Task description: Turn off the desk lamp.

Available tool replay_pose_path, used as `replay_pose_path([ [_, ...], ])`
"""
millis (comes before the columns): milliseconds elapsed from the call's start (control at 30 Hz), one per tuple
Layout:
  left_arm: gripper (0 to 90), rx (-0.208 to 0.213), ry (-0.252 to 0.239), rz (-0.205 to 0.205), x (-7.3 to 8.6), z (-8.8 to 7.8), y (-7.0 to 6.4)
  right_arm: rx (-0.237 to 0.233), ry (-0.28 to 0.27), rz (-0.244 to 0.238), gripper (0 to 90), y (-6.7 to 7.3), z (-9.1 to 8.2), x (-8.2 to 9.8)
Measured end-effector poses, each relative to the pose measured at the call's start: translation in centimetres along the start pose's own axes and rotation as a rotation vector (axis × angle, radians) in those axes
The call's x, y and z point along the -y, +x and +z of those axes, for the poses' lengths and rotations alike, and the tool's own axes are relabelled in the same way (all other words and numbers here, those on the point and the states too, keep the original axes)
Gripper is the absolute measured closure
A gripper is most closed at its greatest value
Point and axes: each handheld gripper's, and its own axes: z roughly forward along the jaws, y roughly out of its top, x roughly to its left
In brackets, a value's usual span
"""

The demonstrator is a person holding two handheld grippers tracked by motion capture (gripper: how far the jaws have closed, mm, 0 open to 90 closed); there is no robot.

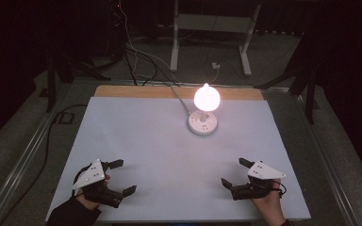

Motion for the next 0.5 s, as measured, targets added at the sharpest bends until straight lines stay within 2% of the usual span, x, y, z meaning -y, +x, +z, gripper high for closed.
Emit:
replay_pose_path([
  [200,0.5,0.002,-0.004,-0.003,-0.01,-0.07,-0.02,-0.001,0.024,-0.007,0.0,-0.13,0.04,-0.16],
  [433,0.5,0.004,0.004,-0.004,-0.02,-0.03,-0.03,-0.023,0.033,0.019,0.0,-0.25,0.02,-0.26],
  [500,0.5,0.006,0.006,-0.007,-0.03,-0.02,-0.02,-0.015,0.038,0.006,0.0,-0.13,0.03,-0.28],
])
